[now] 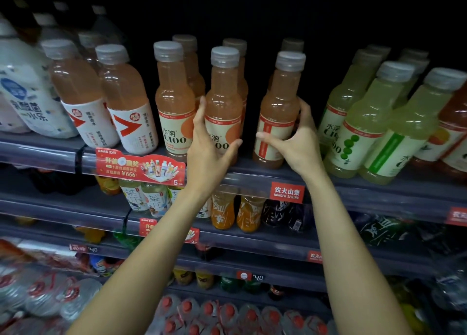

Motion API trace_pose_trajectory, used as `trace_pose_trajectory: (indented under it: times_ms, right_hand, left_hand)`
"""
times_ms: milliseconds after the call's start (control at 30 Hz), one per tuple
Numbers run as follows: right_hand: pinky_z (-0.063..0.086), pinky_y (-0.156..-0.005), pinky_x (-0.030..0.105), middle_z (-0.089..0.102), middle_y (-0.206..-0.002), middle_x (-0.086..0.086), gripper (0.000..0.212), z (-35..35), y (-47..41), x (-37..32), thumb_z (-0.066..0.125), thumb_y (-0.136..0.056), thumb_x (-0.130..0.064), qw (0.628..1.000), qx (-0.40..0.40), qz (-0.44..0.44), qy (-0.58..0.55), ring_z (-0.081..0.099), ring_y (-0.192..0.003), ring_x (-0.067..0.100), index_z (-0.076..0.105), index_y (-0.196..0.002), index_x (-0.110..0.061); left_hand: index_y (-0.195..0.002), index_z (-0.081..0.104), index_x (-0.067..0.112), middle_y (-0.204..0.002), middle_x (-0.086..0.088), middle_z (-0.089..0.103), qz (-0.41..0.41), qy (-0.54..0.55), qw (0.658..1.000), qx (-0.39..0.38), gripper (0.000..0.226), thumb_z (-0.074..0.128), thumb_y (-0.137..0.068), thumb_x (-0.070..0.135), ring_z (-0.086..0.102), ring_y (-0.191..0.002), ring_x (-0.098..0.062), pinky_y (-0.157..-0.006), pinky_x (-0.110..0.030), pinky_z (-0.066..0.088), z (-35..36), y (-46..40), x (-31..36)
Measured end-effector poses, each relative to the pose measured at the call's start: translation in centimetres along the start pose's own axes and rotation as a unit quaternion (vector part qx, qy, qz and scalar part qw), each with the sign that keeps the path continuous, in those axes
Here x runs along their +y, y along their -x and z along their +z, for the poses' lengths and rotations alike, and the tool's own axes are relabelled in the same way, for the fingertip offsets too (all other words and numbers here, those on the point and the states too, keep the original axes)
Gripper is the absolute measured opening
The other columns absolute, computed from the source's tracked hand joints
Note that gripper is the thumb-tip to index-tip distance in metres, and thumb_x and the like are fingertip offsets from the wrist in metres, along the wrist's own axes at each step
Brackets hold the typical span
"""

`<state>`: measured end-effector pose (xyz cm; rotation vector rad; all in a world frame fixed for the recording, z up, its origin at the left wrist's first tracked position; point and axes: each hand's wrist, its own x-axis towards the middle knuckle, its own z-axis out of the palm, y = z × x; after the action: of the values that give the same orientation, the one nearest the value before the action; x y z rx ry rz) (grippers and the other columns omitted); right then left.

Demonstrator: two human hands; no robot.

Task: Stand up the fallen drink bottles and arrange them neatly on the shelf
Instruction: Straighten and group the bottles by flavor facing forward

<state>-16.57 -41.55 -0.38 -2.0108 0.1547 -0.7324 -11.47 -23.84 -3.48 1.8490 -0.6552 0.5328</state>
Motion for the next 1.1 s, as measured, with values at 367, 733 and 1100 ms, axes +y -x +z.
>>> trace_pose_trajectory:
  times_ms: [367,733,1100]
  right_hand:
    - [0.041,-0.087,0.004,0.050,-0.120,-0.016,0.080,-0.1,1.8,-0.4,0.080,-0.073,-0.016,0.999,0.015,-0.029,-0.027,0.049,-0.106,-0.016,0.031,-0.135,-0.017]
    - [0.044,-0.098,0.018,0.046,-0.136,-0.004,0.071,-0.3,2.7,-0.2,0.070,-0.084,-0.031,0.997,-0.031,-0.044,-0.050,0.049,-0.121,0.001,0.027,-0.140,-0.022]
    - [0.032,-0.109,0.030,0.031,-0.145,0.016,0.048,-2.4,-5.0,-0.3,0.049,-0.089,0.000,0.982,0.036,-0.084,0.165,0.033,-0.134,0.029,0.048,-0.134,-0.019]
  left_hand:
    - [-0.152,0.004,0.026,-0.161,0.000,0.016,-0.023,-0.005,1.000,-0.010,0.097,0.074,-0.084,0.030,0.067,-0.073,-0.001,-0.079,-0.024,0.056,-0.1,0.3,0.5]
    - [-0.143,0.037,0.000,-0.142,-0.016,0.043,0.122,-0.086,0.986,0.078,0.060,0.064,-0.092,0.020,0.041,-0.134,-0.022,-0.112,-0.022,0.031,0.1,2.0,7.2]
    - [-0.150,0.019,0.018,-0.144,-0.015,0.038,0.123,-0.135,0.983,-0.012,0.090,0.076,-0.080,0.019,0.041,-0.132,-0.029,-0.098,-0.023,0.037,3.8,-1.6,7.0]
